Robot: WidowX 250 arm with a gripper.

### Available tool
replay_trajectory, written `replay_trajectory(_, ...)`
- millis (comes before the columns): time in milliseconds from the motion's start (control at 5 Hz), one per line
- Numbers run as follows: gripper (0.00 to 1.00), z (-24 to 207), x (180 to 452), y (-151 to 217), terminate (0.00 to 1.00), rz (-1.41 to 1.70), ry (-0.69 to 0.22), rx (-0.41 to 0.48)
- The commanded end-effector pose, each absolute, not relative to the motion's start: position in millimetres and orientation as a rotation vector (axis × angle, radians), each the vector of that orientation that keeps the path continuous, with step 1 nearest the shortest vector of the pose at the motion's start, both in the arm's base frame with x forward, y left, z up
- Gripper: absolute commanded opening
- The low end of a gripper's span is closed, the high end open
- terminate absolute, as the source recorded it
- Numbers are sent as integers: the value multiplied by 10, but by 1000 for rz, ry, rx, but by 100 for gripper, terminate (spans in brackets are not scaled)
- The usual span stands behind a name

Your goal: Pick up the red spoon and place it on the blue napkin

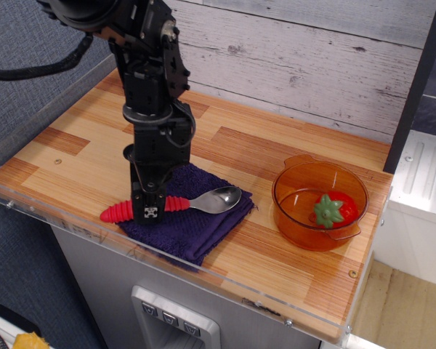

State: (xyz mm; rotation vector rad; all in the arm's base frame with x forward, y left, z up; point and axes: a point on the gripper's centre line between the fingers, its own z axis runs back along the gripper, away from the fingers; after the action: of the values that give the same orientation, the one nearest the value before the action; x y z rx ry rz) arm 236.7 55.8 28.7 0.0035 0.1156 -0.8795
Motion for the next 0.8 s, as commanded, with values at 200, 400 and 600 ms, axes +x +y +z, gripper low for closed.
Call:
replay_trajectory(200, 100, 590, 2433, 523, 0, -850, 78, 18)
replay_trajectory(400, 100, 741, 2508, 538, 0, -810, 60, 33)
replay_trajectory(600, 100, 827, 2636, 552, 0, -730, 78, 87)
